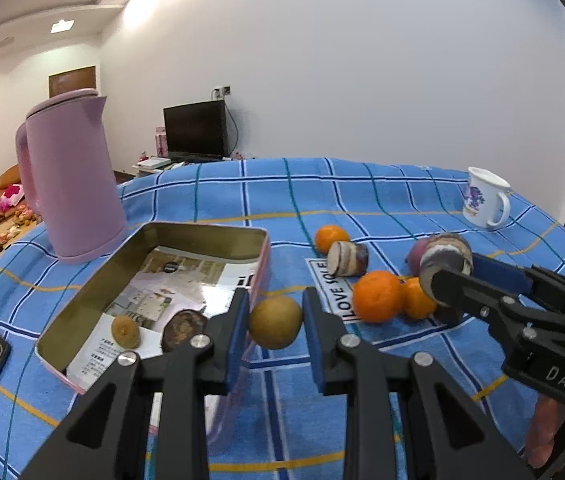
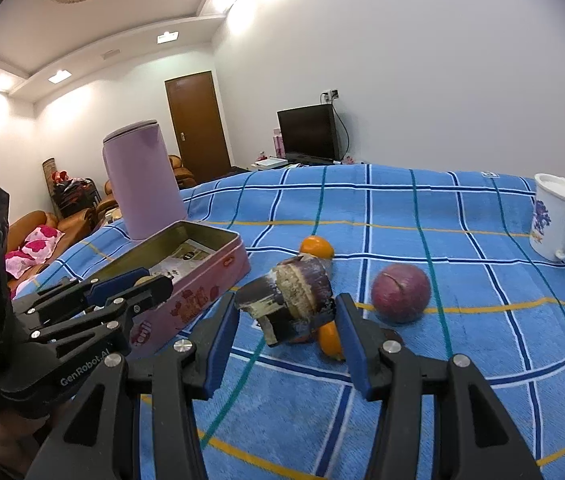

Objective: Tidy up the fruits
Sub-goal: 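Carry the cut mangosteen in the right tool and yellow fruit in the left tool over the tin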

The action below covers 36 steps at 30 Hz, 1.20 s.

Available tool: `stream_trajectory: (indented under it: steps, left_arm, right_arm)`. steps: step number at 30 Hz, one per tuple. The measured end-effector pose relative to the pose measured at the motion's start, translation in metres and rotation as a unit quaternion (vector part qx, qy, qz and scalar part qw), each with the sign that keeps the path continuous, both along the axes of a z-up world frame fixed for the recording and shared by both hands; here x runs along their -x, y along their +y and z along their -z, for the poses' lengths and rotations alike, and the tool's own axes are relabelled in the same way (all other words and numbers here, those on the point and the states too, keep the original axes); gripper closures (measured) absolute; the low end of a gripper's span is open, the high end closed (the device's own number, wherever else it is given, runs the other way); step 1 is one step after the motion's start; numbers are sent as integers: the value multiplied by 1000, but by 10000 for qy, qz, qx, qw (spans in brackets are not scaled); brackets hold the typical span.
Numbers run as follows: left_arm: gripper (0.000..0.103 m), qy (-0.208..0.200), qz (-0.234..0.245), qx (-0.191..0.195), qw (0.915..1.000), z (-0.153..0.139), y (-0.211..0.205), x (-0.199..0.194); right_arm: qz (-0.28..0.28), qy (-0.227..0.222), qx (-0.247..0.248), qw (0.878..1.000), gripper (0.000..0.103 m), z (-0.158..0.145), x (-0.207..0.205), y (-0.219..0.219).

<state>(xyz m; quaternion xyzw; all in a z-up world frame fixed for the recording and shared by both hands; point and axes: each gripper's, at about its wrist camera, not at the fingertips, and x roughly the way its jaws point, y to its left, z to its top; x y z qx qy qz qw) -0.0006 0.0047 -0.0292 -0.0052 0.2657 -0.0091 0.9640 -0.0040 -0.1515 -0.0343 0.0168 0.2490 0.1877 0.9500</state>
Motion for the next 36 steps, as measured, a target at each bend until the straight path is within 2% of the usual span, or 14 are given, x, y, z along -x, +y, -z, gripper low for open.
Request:
stream_trajectory:
  steps: [21,36]
  left_arm:
    - [75,118,-487,-55,9987,-2,38,-1]
    - [75,211,-785,-4,9967,1,67,-6]
  right_arm:
    - [-458,-99,49,9989,52,-20,-18,43]
    - [-819,-17,170,9965,52,-22,-33,81]
